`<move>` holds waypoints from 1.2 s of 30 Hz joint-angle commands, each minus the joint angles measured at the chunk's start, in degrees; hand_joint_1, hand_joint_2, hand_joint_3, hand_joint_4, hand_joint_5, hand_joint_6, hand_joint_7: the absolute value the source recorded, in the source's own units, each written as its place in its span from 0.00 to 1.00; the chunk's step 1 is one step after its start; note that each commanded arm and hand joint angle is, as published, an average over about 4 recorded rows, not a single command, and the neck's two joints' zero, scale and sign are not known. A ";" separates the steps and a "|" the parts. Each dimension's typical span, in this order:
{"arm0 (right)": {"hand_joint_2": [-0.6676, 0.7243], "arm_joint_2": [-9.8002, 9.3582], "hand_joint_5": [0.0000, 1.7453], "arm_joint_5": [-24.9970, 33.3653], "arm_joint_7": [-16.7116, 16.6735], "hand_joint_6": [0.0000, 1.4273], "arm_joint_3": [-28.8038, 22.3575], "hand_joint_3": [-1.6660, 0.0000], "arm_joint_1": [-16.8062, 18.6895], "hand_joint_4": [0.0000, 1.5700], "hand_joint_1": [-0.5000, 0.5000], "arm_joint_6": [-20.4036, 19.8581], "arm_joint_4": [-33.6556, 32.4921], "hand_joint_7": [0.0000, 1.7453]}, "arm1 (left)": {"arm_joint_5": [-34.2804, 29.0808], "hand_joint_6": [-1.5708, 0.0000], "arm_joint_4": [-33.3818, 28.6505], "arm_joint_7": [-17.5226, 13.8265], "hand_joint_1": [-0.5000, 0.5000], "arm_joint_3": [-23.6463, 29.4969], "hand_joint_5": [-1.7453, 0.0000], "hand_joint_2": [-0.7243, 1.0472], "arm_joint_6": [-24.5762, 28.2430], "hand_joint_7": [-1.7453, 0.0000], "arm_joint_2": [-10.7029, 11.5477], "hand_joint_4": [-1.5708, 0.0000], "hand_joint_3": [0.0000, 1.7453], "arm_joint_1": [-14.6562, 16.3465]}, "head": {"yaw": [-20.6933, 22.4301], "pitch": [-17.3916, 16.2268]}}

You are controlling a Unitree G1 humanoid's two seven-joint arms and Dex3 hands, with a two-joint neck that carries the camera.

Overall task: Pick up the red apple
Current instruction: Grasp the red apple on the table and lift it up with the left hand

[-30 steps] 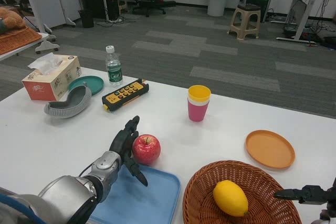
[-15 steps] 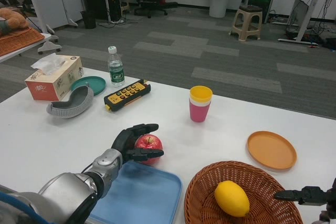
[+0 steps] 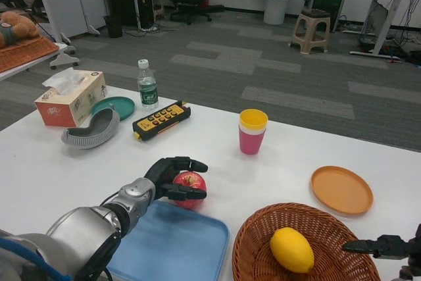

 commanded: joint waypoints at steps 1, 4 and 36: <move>1.00 0.00 0.00 0.37 -0.30 0.00 0.10 1.00 0.74 0.00 0.88 -0.43 -0.96 0.00 | 2.16 0.47 1.59 -1.23 0.21 -0.36 1.00 1.00 3.33 0.50 -1.45 1.00 0.05 1.70 | 0.03 -0.09; 1.00 -0.03 0.00 0.37 -0.30 0.00 0.10 1.00 0.89 0.00 0.88 -0.43 -1.13 0.00 | 2.14 0.53 1.62 -1.21 0.18 -0.03 1.00 1.00 3.20 0.45 -1.49 1.00 0.05 1.70 | 0.00 -0.21; 1.00 -0.18 0.00 0.37 -0.30 0.00 -0.01 1.00 1.62 0.00 0.88 -0.43 -1.92 0.00 | -8.52 0.83 -5.35 -1.87 0.07 7.75 1.00 1.00 -10.27 0.64 -2.42 0.95 0.05 3.04 | 0.27 -0.71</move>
